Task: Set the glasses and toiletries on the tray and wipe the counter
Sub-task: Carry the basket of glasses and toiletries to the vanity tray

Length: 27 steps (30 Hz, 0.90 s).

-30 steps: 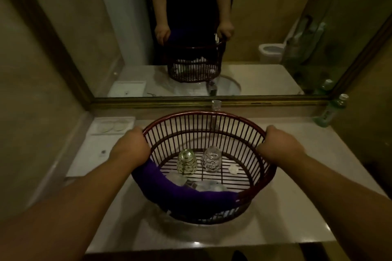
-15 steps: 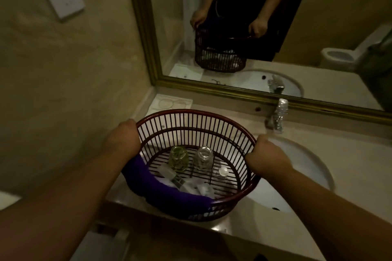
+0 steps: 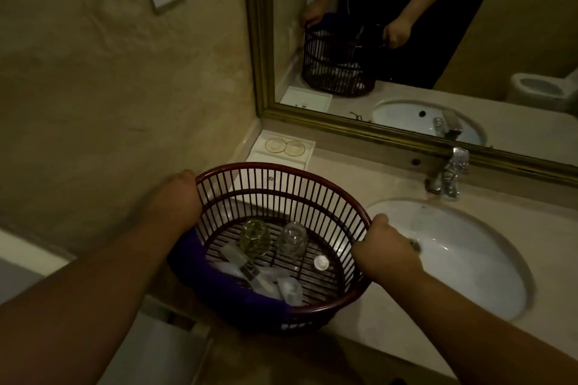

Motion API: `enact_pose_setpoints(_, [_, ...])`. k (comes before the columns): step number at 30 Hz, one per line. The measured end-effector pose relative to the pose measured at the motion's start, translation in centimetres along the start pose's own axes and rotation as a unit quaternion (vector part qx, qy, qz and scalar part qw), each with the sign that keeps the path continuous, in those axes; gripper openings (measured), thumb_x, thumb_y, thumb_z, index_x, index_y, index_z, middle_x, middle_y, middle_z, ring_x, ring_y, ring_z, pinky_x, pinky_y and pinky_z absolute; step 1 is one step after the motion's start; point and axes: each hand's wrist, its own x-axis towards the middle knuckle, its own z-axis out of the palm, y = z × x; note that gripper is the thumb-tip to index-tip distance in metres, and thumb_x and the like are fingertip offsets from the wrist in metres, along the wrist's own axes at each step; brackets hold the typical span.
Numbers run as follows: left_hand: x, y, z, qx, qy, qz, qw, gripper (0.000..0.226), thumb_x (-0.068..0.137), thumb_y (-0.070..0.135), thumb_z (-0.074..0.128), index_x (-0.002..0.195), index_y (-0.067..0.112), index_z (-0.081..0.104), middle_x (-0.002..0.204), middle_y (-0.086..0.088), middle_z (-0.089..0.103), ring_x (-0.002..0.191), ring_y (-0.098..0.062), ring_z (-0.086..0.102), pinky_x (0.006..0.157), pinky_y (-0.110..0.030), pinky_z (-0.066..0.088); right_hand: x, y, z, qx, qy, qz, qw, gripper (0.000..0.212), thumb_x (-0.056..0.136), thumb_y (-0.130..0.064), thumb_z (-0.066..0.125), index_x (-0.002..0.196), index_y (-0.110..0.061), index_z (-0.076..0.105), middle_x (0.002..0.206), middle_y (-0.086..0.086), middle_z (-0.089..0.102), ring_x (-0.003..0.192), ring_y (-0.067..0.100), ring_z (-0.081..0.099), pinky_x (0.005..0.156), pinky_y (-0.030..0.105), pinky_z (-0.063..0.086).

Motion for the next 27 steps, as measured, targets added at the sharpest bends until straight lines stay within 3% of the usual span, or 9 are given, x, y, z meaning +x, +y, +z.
enact_pose_setpoints(4, [0.2,-1.4,0.9,0.025,0.012,0.018,0.999,0.023,0.094,0.007,0.054,0.114,0.0,0.046,0.112,-0.024,0.059,0.092,-0.039,0.063,0.075,-0.046,0.054,0.0,-1.4,1.3,0.018,0.017,-0.008,1.0,0.032,0.082,-0.022,0.056,0.108,-0.015,0.039,0.085,0.003,0.058,0.076,0.027,0.06,0.062,0.035,0.047])
enact_pose_setpoints(7, [0.2,-1.3,1.0,0.064,0.018,0.035,0.997,0.028,0.094,0.005,0.053,0.119,-0.002,0.044,0.117,-0.025,0.058,0.094,-0.038,0.066,0.073,-0.045,0.055,0.1,-1.3,1.8,0.027,0.039,-0.013,0.999,0.03,0.083,-0.025,0.055,0.107,-0.018,0.039,0.081,0.0,0.058,0.069,0.021,0.059,0.053,0.032,0.044])
enact_pose_setpoints(11, [-0.2,-1.2,1.1,0.112,0.034,0.058,0.991,0.028,0.093,0.006,0.053,0.118,-0.002,0.044,0.115,-0.023,0.059,0.088,-0.034,0.068,0.067,-0.041,0.054,0.1,-1.2,2.1,0.012,0.061,-0.033,0.997,0.026,0.089,-0.036,0.05,0.107,-0.021,0.039,0.073,-0.005,0.056,0.061,0.014,0.055,0.046,0.028,0.035])
enact_pose_setpoints(15, [-0.2,-1.4,1.4,0.126,0.038,0.068,0.989,0.028,0.094,0.007,0.053,0.119,-0.001,0.045,0.113,-0.024,0.059,0.081,-0.034,0.068,0.065,-0.043,0.058,0.3,-1.5,2.5,-0.011,0.073,-0.038,0.997,0.017,0.095,-0.033,0.045,0.104,-0.02,0.039,0.07,-0.004,0.057,0.059,0.015,0.055,0.046,0.03,0.035])
enact_pose_setpoints(21, [-0.1,-1.6,1.6,0.117,0.034,0.069,0.99,0.031,0.092,0.007,0.058,0.119,-0.005,0.048,0.109,-0.029,0.059,0.071,-0.037,0.066,0.057,-0.043,0.054,2.0,-2.3,2.3,-0.022,0.083,-0.065,0.994,0.019,0.09,-0.034,0.053,0.097,-0.023,0.04,0.066,-0.008,0.054,0.054,0.009,0.049,0.043,0.027,0.029])
enact_pose_setpoints(25, [-0.1,-1.4,1.7,0.109,0.034,0.077,0.99,0.037,0.08,-0.003,0.071,0.111,-0.012,0.054,0.091,-0.034,0.059,0.057,-0.039,0.062,0.046,-0.042,0.048,3.4,-2.7,2.0,-0.03,0.072,-0.103,0.992,0.02,0.089,-0.035,0.056,0.094,-0.023,0.042,0.071,-0.006,0.054,0.057,0.013,0.054,0.045,0.029,0.037])
enact_pose_setpoints(27, [-0.1,-1.4,1.8,0.108,0.029,0.064,0.992,0.04,0.079,-0.004,0.071,0.114,-0.013,0.054,0.093,-0.034,0.06,0.058,-0.04,0.062,0.047,-0.042,0.048,3.8,-2.9,2.0,-0.026,0.07,-0.122,0.99,0.021,0.09,-0.036,0.056,0.097,-0.023,0.043,0.078,-0.004,0.054,0.061,0.015,0.056,0.05,0.032,0.046])
